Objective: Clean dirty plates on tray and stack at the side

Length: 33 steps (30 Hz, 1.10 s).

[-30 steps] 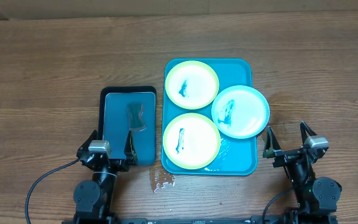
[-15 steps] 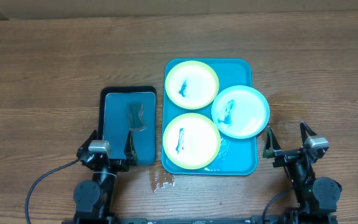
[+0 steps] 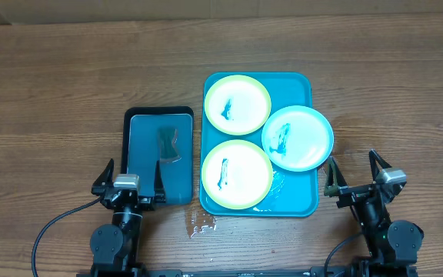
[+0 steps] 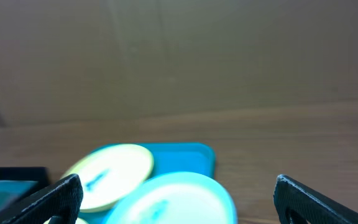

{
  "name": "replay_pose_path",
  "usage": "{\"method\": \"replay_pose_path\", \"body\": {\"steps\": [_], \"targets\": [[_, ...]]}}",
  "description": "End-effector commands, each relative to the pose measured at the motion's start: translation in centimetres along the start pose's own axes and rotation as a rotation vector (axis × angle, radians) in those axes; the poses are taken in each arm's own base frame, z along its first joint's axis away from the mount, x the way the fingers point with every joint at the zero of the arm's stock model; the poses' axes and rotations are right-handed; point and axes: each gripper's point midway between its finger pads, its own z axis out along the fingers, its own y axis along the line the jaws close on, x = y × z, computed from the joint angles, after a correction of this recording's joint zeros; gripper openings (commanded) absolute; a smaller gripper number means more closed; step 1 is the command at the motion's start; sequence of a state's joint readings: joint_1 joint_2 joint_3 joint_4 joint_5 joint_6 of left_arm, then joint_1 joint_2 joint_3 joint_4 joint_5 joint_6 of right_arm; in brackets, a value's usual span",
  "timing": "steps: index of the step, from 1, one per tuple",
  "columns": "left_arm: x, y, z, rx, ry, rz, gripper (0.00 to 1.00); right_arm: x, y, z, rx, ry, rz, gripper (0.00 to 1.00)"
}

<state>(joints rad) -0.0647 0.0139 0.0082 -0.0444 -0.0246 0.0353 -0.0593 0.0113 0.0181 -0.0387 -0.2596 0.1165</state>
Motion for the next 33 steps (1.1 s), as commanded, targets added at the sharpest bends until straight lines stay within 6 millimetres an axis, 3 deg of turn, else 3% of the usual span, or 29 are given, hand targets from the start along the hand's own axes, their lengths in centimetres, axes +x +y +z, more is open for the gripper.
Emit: {"method": "replay_pose_path", "body": {"steps": [1, 4, 7, 11, 14, 19, 23, 26, 29, 30, 32, 33], "targets": [[-1.9, -2.9, -0.3, 0.177, -0.08, -0.056, 1.0, -0.4, 2.6, -0.2, -0.154, -0.01, 0.077, 1.0], [-5.3, -4.7, -1.3, 0.297, -0.193, -0.088, 1.0, -2.3, 4.0, -0.7, -0.211, -0.037, 0.067, 1.0], [-8.1, -4.6, -2.2, 0.3, -0.218, -0.11, 1.0, -5.6, 4.9, -1.5, -0.228, -0.076, 0.049, 1.0], [-10.8, -4.2, -2.6, 0.275, -0.099, -0.117, 1.0, -11.0, 6.2, -2.7, -0.223, -0.072, 0.048, 1.0], [-12.6, -4.1, -1.9, 0.271, 0.052, -0.125, 1.0, -13.3, 6.5, -2.2, -0.195, 0.045, 0.091, 1.0], [-14.4, -5.1, 0.7, 0.316, 0.475, -0.187, 1.0, -13.7, 5.8, 0.7, -0.105, 0.431, 0.245, 1.0], [-14.6, -5.5, 2.9, 0.32, 0.719, -0.227, 1.0, -14.4, 5.5, 3.4, -0.085, 0.598, 0.312, 1.0], [-13.5, -5.5, 4.7, 0.314, 0.835, -0.242, 1.0, -14.0, 6.1, 5.4, -0.149, 0.67, 0.377, 1.0], [-11.0, -6.3, 5.7, 0.313, 0.963, -0.336, 1.0, -11.5, 5.9, 6.0, -0.145, 0.776, 0.432, 1.0], [-10.2, -6.4, 5.7, 0.312, 1.001, -0.343, 1.0, -10.0, 5.7, 6.0, -0.121, 0.834, 0.45, 0.99], [-7.1, -6.1, 5.8, 0.272, 1.136, -0.349, 1.0, -4.2, 5.9, 4.8, -0.068, 1.062, 0.457, 0.86], [-6.2, -5.7, 5.8, 0.244, 1.177, -0.34, 1.0, -2.3, 6.4, 4.3, -0.057, 1.136, 0.443, 0.84]]}}
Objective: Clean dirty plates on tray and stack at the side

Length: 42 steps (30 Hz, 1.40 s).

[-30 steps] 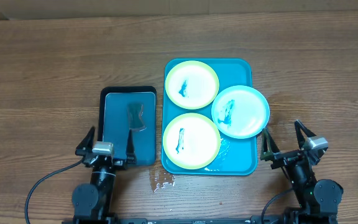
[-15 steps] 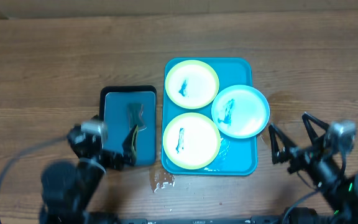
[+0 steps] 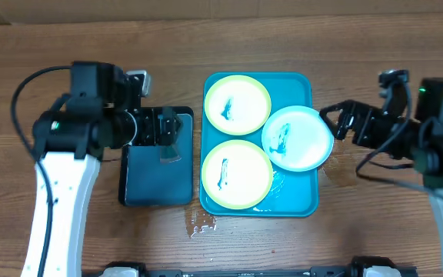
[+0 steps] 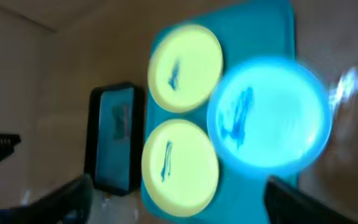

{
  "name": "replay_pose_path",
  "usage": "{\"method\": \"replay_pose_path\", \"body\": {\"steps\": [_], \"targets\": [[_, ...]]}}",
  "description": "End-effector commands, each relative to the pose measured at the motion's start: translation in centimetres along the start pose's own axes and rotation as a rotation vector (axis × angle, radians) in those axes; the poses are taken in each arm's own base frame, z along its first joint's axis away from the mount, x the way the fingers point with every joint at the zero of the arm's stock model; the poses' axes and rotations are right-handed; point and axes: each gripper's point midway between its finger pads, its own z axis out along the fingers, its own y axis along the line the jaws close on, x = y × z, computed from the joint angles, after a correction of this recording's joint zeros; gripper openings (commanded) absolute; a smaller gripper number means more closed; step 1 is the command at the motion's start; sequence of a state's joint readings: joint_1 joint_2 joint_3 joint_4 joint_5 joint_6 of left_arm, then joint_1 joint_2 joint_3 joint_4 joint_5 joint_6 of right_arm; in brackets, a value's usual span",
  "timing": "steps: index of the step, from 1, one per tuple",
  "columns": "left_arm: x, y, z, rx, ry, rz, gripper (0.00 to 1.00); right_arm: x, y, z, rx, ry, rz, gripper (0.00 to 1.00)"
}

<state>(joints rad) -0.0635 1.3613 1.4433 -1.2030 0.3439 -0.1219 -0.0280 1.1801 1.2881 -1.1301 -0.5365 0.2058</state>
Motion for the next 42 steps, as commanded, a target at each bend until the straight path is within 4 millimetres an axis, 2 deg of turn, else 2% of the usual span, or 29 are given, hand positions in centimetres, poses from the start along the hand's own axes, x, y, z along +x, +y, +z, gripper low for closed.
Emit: {"method": "replay_pose_path", "body": {"steps": [1, 3, 5, 6, 9, 12, 14, 16, 19, 21, 24, 27, 29, 31, 32, 34, 35, 39, 42], "targets": [[1.1, 2.4, 2.5, -0.092, 0.131, -0.074, 1.0, 5.7, -1.4, 4.9, 0.082, 0.252, -0.014, 0.82], [2.1, 5.2, 4.0, -0.219, 0.194, -0.118, 1.0, 8.9, -1.6, 7.5, 0.113, 0.357, -0.006, 0.82], [3.2, 7.7, 5.9, -0.328, 0.252, -0.177, 1.0, 11.0, -1.9, 9.4, 0.149, 0.403, 0.015, 0.8], [3.7, 8.3, 7.3, -0.338, 0.278, -0.197, 0.97, 11.9, -2.2, 10.4, 0.17, 0.417, 0.028, 0.78], [4.5, 8.0, 11.2, -0.261, 0.332, -0.218, 0.77, 12.3, -2.7, 11.7, 0.197, 0.402, 0.011, 0.75], [3.9, 9.0, 15.1, -0.284, 0.332, -0.212, 0.71, 11.6, -2.6, 12.2, 0.193, 0.372, -0.003, 0.71], [3.6, 9.3, 17.4, -0.283, 0.333, -0.199, 0.5, 11.5, -2.5, 12.2, 0.19, 0.367, -0.007, 0.67], [4.0, 9.6, 19.8, -0.28, 0.355, -0.191, 0.38, 11.6, -2.6, 12.2, 0.192, 0.372, -0.005, 0.61], [6.3, 9.7, 22.8, -0.29, 0.447, -0.172, 0.06, 12.7, -3.4, 12.4, 0.209, 0.398, 0.006, 0.48], [7.0, 9.6, 23.2, -0.297, 0.477, -0.158, 0.04, 13.5, -4.0, 12.7, 0.215, 0.413, 0.008, 0.43], [6.1, 9.2, 21.8, -0.296, 0.471, -0.168, 0.05, 14.8, -3.9, 13.4, 0.199, 0.435, -0.051, 0.44], [4.3, 8.7, 19.8, -0.292, 0.45, -0.178, 0.41, 14.7, -3.3, 13.8, 0.181, 0.425, -0.078, 0.44], [3.5, 8.4, 19.0, -0.292, 0.436, -0.176, 0.56, 14.6, -3.1, 13.9, 0.175, 0.418, -0.085, 0.44], [3.6, 8.3, 18.9, -0.291, 0.436, -0.174, 0.6, 14.5, -3.1, 14.2, 0.174, 0.417, -0.085, 0.45], [3.9, 8.4, 19.2, -0.296, 0.44, -0.169, 0.57, 14.6, -3.2, 14.4, 0.177, 0.421, -0.083, 0.45], [5.1, 9.0, 20.3, -0.318, 0.445, -0.152, 0.38, 15.1, -3.9, 15.0, 0.201, 0.453, -0.071, 0.46], [5.7, 9.3, 21.0, -0.318, 0.447, -0.154, 0.33, 15.3, -4.4, 15.4, 0.222, 0.463, -0.064, 0.46], [6.6, 9.6, 21.8, -0.31, 0.448, -0.162, 0.04, 15.6, -5.3, 16.8, 0.245, 0.487, -0.052, 0.45], [6.3, 9.3, 21.0, -0.309, 0.461, -0.154, 0.04, 15.6, -5.5, 17.5, 0.246, 0.487, -0.053, 0.46]]}}
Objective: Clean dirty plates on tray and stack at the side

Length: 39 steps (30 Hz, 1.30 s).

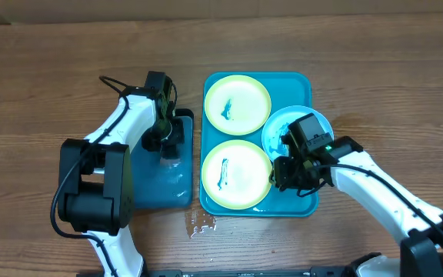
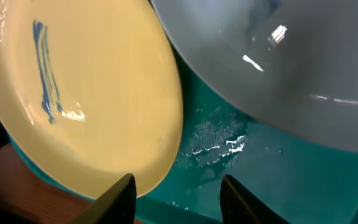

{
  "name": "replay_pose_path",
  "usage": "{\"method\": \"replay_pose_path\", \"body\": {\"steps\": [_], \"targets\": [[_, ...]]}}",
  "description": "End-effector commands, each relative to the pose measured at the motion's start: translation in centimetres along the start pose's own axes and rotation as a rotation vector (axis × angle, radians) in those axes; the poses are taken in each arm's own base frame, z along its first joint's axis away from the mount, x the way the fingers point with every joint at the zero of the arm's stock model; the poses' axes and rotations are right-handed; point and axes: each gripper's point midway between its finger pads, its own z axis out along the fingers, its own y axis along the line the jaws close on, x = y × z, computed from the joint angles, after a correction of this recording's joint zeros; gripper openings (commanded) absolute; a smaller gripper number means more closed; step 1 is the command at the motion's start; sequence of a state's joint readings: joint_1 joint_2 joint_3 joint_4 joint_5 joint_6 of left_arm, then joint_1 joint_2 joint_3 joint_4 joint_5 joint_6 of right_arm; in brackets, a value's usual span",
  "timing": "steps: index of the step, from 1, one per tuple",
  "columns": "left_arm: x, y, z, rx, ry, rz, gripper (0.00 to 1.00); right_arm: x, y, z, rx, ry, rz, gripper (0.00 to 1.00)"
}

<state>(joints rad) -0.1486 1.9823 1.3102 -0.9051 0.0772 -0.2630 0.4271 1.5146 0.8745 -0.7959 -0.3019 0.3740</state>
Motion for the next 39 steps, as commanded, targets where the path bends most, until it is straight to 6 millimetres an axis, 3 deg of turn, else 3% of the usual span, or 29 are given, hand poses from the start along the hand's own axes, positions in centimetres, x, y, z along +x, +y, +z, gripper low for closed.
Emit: {"method": "replay_pose_path", "body": {"steps": [1, 3, 6, 10, 13, 14, 16, 20, 24, 27, 30, 36, 38, 39], "targets": [[1.1, -0.4, -0.4, 0.012, 0.052, 0.011, 0.04, -0.6, -0.1, 0.7, 0.006, -0.01, -0.006, 0.45], [0.4, -0.5, -2.2, 0.014, 0.042, 0.025, 0.04, -1.1, 0.0, 1.3, 0.003, -0.017, -0.007, 0.44], [-1.3, -1.4, -7.3, 0.027, -0.014, 0.07, 0.04, -1.9, 0.2, 2.6, -0.012, -0.025, 0.055, 0.34], [-2.6, -2.2, -12.1, 0.045, -0.096, 0.106, 0.04, -1.9, 0.9, 3.9, -0.041, -0.002, 0.04, 0.3], [-2.7, -2.6, -14.7, 0.058, -0.125, 0.119, 0.04, -2.3, -1.8, 4.8, 0.1, -0.027, 0.091, 0.17], [-2.6, -3.2, -15.2, 0.077, -0.124, 0.131, 0.04, -2.6, -2.6, 5.1, 0.136, -0.038, 0.116, 0.07], [-2.1, -4.1, -15.1, 0.106, -0.111, 0.149, 0.04, -3.0, -2.8, 5.1, 0.148, -0.058, 0.141, 0.04], [-1.3, -7.6, -14.7, 0.16, -0.1, 0.201, 0.04, -4.4, -3.6, 4.9, 0.191, -0.141, 0.238, 0.04], [-0.3, -12.9, -13.6, 0.228, -0.104, 0.278, 0.04, -4.4, -4.3, 4.7, 0.228, -0.154, 0.256, 0.04], [0.8, -15.7, -11.4, 0.222, -0.074, 0.342, 0.04, -4.4, -4.4, 4.7, 0.234, -0.153, 0.257, 0.04], [2.2, -17.7, -7.5, 0.197, 0.001, 0.338, 0.04, -4.2, -4.6, 4.7, 0.246, -0.149, 0.257, 0.04], [4.0, -17.5, -0.1, 0.112, 0.181, 0.252, 0.04, -4.1, -4.9, 4.6, 0.26, -0.147, 0.252, 0.04], [4.1, -16.2, 1.5, 0.044, 0.205, 0.246, 0.04, -4.1, -4.9, 4.6, 0.261, -0.147, 0.252, 0.04], [3.9, -14.6, 2.3, -0.045, 0.202, 0.248, 0.04, -4.1, -4.9, 4.6, 0.261, -0.146, 0.252, 0.04]]}}
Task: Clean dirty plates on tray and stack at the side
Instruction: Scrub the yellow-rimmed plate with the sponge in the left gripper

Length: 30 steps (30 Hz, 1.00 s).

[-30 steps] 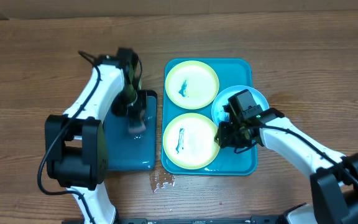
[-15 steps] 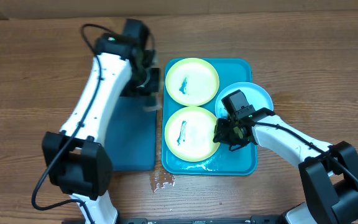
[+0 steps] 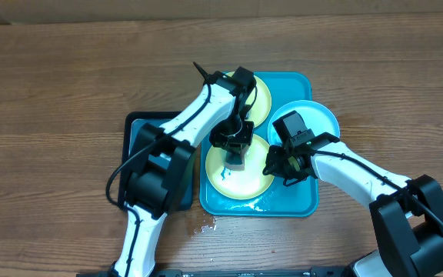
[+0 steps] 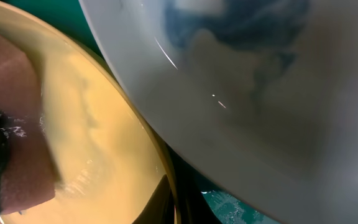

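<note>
The teal tray (image 3: 298,201) holds three plates. On the near yellow-green plate (image 3: 246,183) my left gripper (image 3: 234,146) is shut on a sponge (image 3: 235,159) and presses it to the plate's face. My right gripper (image 3: 277,165) is shut on that plate's right rim. In the right wrist view the rim runs between the fingertips (image 4: 164,200), with the sponge (image 4: 17,149) at the left on the wet yellow-green plate (image 4: 98,124). The blue plate (image 3: 314,119) overlaps the tray's right side and fills that view as the blue plate (image 4: 260,93). My left arm partly hides the far yellow-green plate (image 3: 258,98).
A black tray (image 3: 131,146) holding blue water lies left of the teal tray. A small wet patch (image 3: 202,223) marks the wood in front of the trays. Both arms cross above the trays. Bare wooden table (image 3: 52,92) lies to the left and right.
My left gripper has gone from the black tray to the near yellow-green plate, with the sponge in it. My right gripper, open beside that plate's rim, is now shut on the rim.
Both arms were parked at the table's front edge with the plates streaked blue. Then the left was over the black tray and the right beyond the blue plate. Then the left was down at the sponge, the right open by the near plate. Now sponge and right gripper are on that plate.
</note>
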{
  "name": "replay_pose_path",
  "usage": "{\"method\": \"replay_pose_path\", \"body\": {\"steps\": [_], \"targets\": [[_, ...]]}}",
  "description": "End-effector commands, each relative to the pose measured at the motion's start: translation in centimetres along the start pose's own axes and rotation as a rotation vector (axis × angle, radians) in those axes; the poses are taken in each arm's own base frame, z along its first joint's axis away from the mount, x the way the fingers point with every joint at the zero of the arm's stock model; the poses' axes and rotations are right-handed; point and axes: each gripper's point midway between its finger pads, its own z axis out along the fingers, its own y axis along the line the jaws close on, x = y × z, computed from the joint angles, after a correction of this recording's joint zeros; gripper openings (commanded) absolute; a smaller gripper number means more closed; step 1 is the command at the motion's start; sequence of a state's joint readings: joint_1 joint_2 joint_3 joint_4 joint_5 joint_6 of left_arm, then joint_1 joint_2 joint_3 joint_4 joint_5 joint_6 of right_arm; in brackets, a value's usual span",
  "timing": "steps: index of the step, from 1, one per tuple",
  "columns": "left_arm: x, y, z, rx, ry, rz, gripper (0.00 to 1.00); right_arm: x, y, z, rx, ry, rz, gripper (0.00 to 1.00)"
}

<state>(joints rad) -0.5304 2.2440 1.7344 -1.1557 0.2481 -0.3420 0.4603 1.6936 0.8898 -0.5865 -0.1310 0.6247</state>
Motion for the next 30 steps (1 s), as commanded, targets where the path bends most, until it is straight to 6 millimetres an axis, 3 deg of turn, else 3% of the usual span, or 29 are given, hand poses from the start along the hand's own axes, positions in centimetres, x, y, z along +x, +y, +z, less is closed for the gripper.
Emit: {"method": "replay_pose_path", "body": {"steps": [1, 2, 3, 4, 7, 9, 11, 15, 18, 22, 30], "targets": [[0.4, 4.0, 1.6, -0.206, 0.031, -0.061, 0.04, -0.5, -3.2, 0.9, 0.145, -0.039, 0.038, 0.04], [0.5, 5.1, 1.4, -0.267, 0.025, -0.073, 0.04, -0.5, -3.3, 0.9, 0.148, -0.039, 0.038, 0.04], [0.6, 7.5, 0.6, -0.412, 0.005, -0.092, 0.04, -0.5, -3.3, 0.9, 0.151, -0.039, 0.039, 0.04], [0.6, 8.3, 0.2, -0.459, 0.001, -0.092, 0.04, -0.5, -3.3, 0.9, 0.151, -0.039, 0.039, 0.04], [0.9, 9.9, -0.6, -0.531, 0.007, -0.098, 0.04, -0.5, -3.3, 0.9, 0.151, -0.039, 0.039, 0.04], [1.0, 9.8, -0.5, -0.511, 0.016, -0.103, 0.04, -0.5, -3.3, 0.9, 0.151, -0.039, 0.039, 0.04], [1.1, 7.7, 0.5, -0.379, 0.044, -0.09, 0.04, -0.5, -3.3, 0.9, 0.151, -0.04, 0.039, 0.04], [1.3, -0.3, 2.7, 0.033, 0.085, 0.055, 0.04, -0.5, -3.3, 0.9, 0.151, -0.04, 0.04, 0.04], [2.1, -3.3, 3.5, 0.166, 0.106, 0.1, 0.04, -0.5, -3.3, 0.9, 0.151, -0.039, 0.039, 0.04], [4.0, -3.8, 4.1, 0.137, 0.157, 0.159, 0.04, -0.5, -3.3, 0.9, 0.151, -0.039, 0.039, 0.04], [5.7, -2.1, 3.9, 0.008, 0.206, 0.157, 0.05, -0.5, -3.3, 0.9, 0.15, -0.04, 0.043, 0.04]]}}
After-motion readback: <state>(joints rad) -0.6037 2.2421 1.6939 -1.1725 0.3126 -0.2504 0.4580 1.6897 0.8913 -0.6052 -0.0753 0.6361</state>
